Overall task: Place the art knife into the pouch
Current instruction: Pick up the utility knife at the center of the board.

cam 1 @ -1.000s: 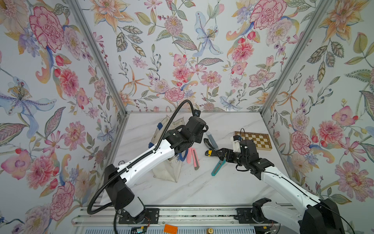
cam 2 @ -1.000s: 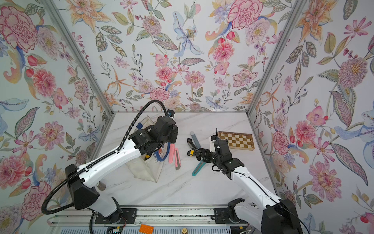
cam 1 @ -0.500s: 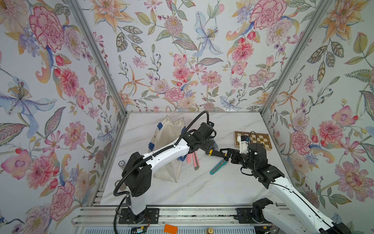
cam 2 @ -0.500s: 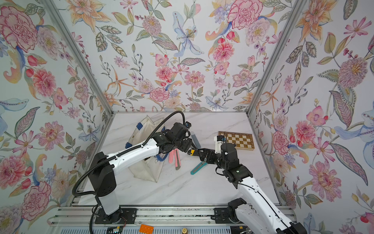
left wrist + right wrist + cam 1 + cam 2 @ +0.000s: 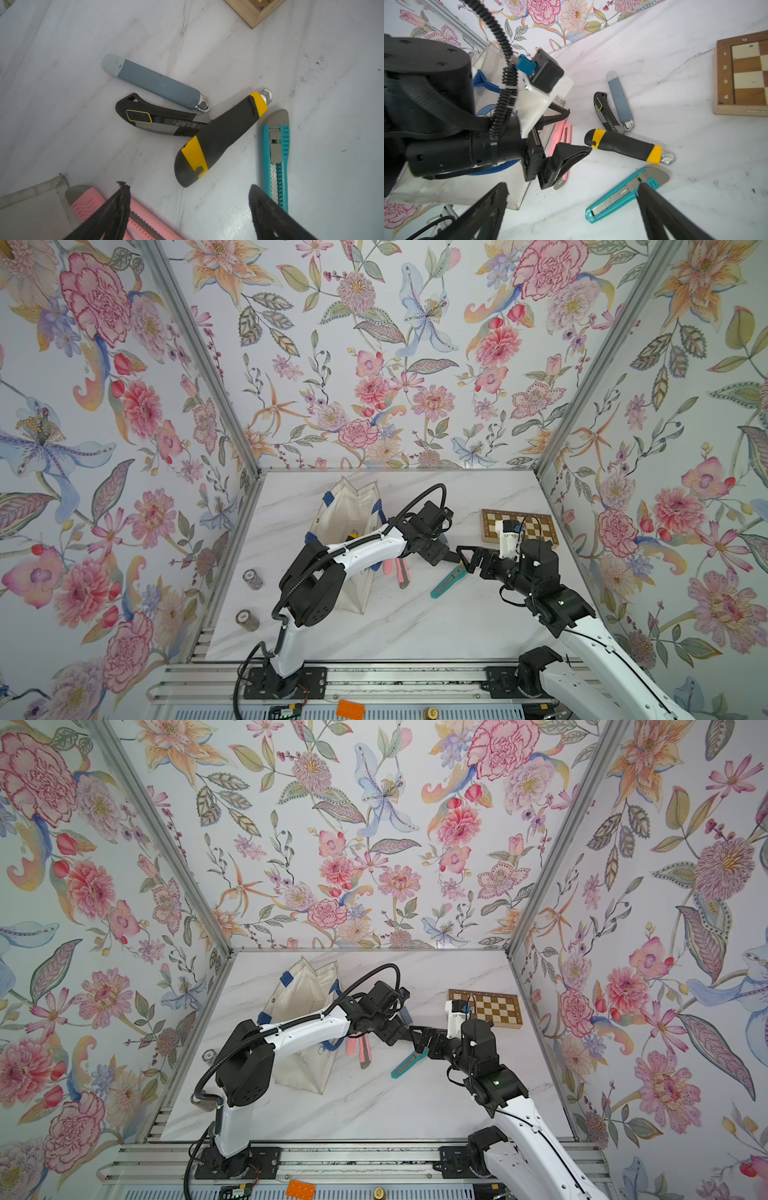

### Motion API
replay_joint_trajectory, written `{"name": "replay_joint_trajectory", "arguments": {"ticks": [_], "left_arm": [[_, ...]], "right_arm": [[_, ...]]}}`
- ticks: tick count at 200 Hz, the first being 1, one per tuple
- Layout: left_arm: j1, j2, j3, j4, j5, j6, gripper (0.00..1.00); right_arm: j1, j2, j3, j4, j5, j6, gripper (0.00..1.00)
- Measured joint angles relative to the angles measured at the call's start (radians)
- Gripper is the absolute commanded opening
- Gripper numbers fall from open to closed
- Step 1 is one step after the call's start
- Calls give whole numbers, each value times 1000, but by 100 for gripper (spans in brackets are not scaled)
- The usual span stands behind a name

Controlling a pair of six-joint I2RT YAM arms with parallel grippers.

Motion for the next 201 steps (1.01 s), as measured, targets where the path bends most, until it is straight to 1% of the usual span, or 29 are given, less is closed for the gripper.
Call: {"name": "replay_joint_trajectory", "arguments": {"ticks": [36, 57, 71, 87, 114, 143, 149, 157, 201], "left_arm": [[0, 43, 3, 34, -4, 61, 90], [0, 72, 31, 37, -8, 81, 87], [0, 97, 61, 37, -14, 96, 82], [0, 116, 75, 40, -15, 111, 80], [0, 134, 75, 45, 1, 130, 73], [0, 146, 74, 63, 42, 145, 69], [0, 146, 72, 68, 48, 146, 65], [0, 146, 68, 77, 56, 149, 62], [0, 158, 52, 101, 72, 147, 55]], "right_arm": [[0, -17, 0, -33, 4, -24, 99], [0, -30, 0, -53, 9, -30, 99], [0, -43, 0, -59, 16, -31, 99], [0, -53, 0, -60, 19, -33, 99], [0, -55, 0, -73, 24, -34, 99], [-3, -42, 0, -78, 30, -34, 99], [-5, -39, 0, -80, 31, -34, 99], [-4, -35, 0, -82, 31, -34, 99], [-5, -31, 0, -84, 31, -33, 99]]}}
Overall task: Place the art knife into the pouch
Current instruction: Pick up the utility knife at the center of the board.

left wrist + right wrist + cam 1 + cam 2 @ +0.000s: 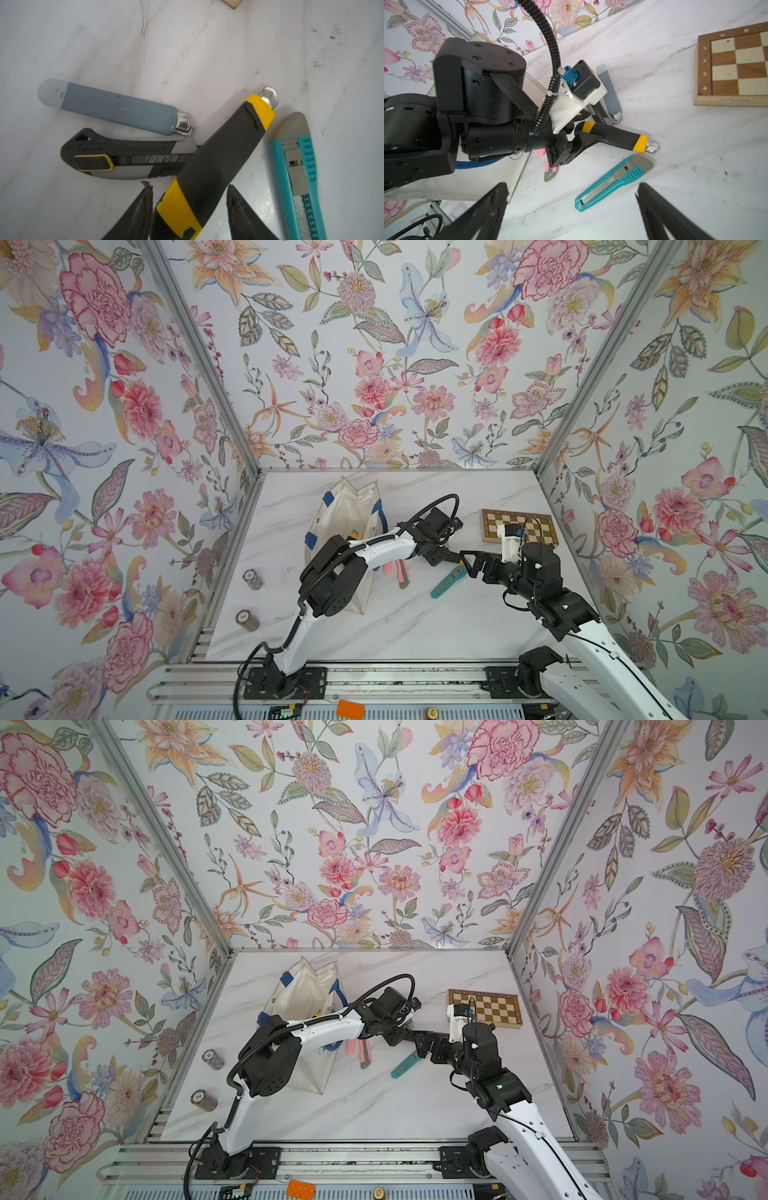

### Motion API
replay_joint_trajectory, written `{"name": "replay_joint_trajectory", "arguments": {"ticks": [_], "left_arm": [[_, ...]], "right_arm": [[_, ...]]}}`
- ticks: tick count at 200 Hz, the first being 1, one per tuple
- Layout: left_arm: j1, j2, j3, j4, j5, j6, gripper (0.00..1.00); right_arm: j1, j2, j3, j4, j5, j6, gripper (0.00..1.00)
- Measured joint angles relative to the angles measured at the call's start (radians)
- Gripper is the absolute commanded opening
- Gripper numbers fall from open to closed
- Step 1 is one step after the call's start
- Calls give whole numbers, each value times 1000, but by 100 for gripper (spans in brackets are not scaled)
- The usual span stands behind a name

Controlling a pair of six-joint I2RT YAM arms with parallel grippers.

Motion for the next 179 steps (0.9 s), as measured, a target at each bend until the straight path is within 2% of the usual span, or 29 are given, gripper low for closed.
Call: {"name": "replay_joint_trajectory", "arguments": {"ticks": [105, 179], "left_arm": [[-13, -2, -117, 83, -11, -18, 53], [-36, -12, -139, 108, -54, -35, 48]], "right_arm": [[-6, 6, 0, 0, 1, 8, 99], [-6, 21, 0, 0, 4, 11, 99]]}}
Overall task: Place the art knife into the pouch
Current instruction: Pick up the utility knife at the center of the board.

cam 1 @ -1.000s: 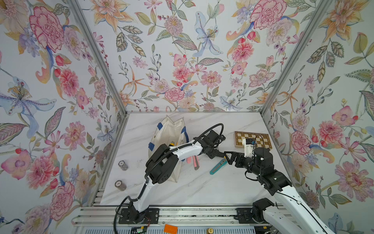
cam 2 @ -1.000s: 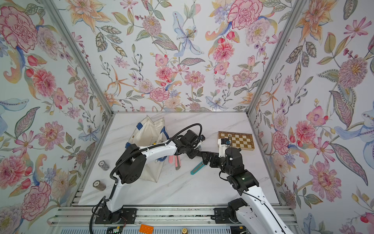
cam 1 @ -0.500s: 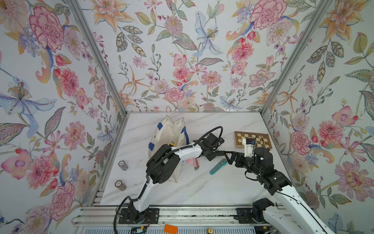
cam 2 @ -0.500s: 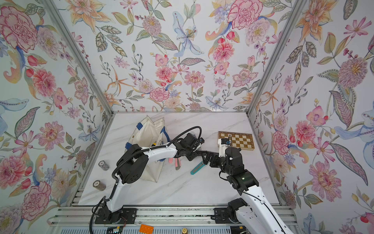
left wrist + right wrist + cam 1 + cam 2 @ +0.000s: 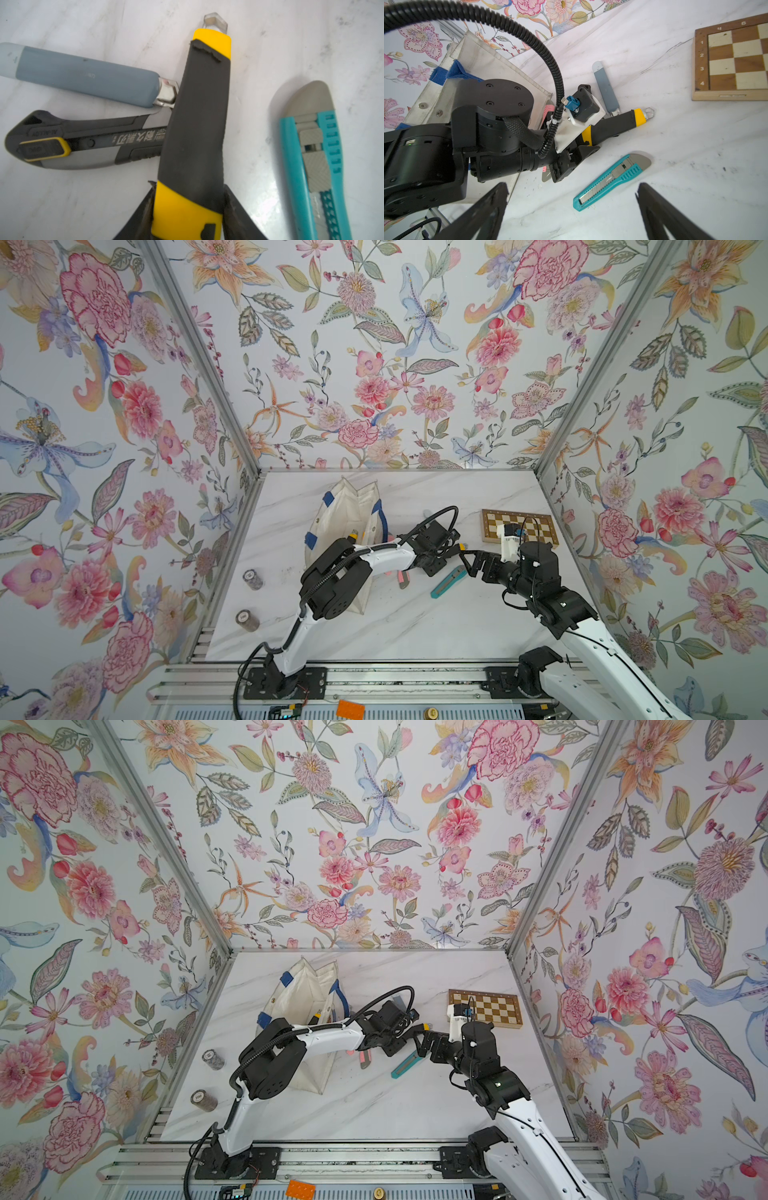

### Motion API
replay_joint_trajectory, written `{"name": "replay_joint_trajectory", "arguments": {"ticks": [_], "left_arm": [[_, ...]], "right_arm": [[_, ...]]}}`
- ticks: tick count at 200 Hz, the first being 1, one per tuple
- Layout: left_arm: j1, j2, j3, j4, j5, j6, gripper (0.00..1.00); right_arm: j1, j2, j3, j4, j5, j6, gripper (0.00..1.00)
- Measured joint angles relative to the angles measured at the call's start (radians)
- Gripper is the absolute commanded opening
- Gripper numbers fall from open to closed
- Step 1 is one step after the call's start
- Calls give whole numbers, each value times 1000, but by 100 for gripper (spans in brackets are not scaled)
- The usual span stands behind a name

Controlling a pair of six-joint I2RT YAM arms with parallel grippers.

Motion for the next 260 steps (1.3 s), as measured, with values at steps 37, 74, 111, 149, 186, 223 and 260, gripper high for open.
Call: {"name": "replay_joint_trajectory", "arguments": {"ticks": [37, 74, 111, 149, 186, 223, 260], "left_arm": [[-3, 0, 4, -5, -10, -5, 50], [-3, 5, 25, -41, -18, -11, 53], [-3, 18, 58, -76, -19, -11, 53], [-5, 52, 117, -105, -18, -10, 57], [-10, 90, 178, -123, -10, -15, 44], [-17, 95, 189, -132, -8, -18, 29], [-18, 95, 186, -129, -8, -19, 22]], "right_arm": [[-6, 1, 0, 0, 0, 0, 99], [-9, -1, 0, 0, 0, 3, 99], [-13, -5, 0, 0, 8, 16, 99], [-16, -6, 0, 0, 11, 29, 99], [-32, -9, -21, 0, 11, 49, 99], [-36, -25, -28, -5, 11, 57, 99], [-46, -37, -28, -4, 11, 66, 99]]}}
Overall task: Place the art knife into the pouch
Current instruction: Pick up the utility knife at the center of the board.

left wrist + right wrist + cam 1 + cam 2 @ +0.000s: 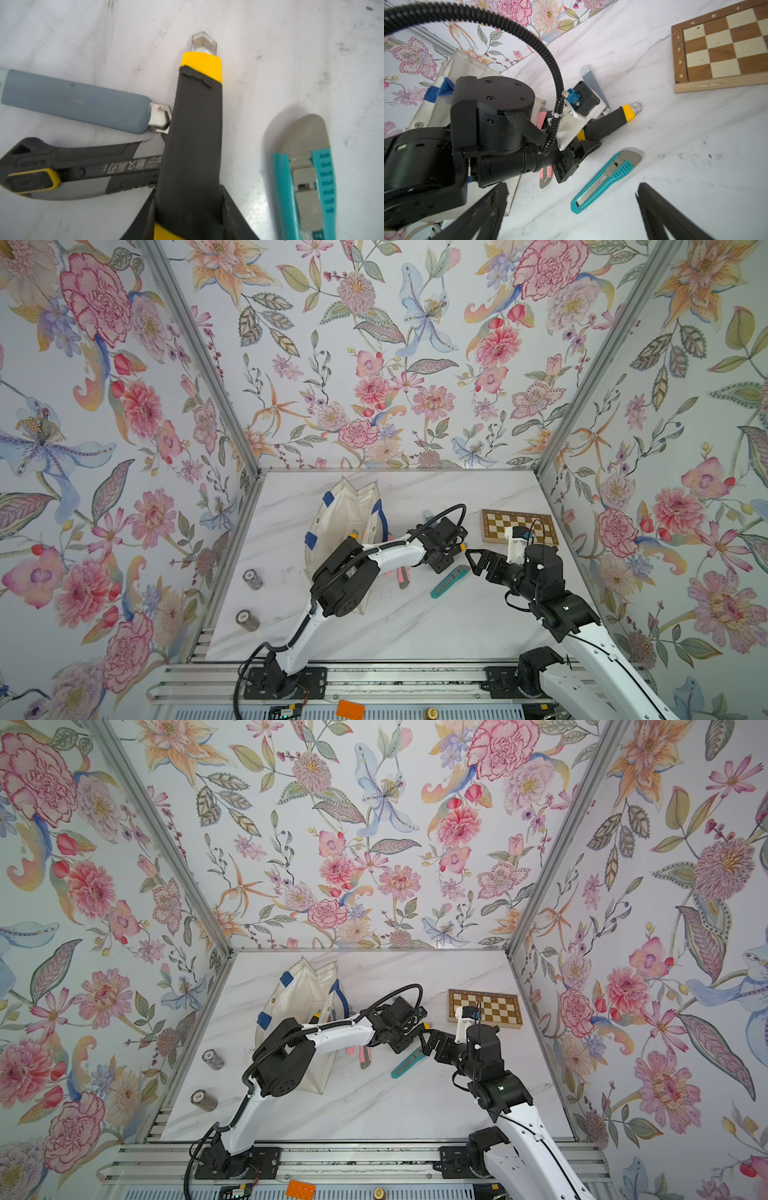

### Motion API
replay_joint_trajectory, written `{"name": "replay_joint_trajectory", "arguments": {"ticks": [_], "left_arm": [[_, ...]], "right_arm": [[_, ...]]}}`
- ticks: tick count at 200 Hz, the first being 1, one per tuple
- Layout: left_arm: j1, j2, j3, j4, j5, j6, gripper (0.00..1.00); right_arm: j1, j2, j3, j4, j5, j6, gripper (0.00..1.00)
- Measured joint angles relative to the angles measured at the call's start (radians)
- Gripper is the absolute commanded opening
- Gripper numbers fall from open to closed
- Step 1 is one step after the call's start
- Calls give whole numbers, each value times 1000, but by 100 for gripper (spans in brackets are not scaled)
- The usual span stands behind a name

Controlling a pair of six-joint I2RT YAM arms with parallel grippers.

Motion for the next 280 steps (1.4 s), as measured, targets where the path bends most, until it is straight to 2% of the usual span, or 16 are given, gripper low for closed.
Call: {"name": "replay_joint_trajectory", "arguments": {"ticks": [82, 129, 207, 280], "left_arm": [[-1, -46, -58, 23, -11, -50, 18], [-1, -121, -56, 11, -31, -73, 18], [18, -237, 47, -91, -110, -109, 18], [105, -426, 100, -207, -177, -179, 18]], "right_arm": [[-14, 2, 0, 1, 0, 6, 99], [-14, 2, 0, 14, -14, 13, 99], [-14, 36, 66, 23, -35, 13, 99], [-14, 146, 184, 68, -54, 8, 99]]}}
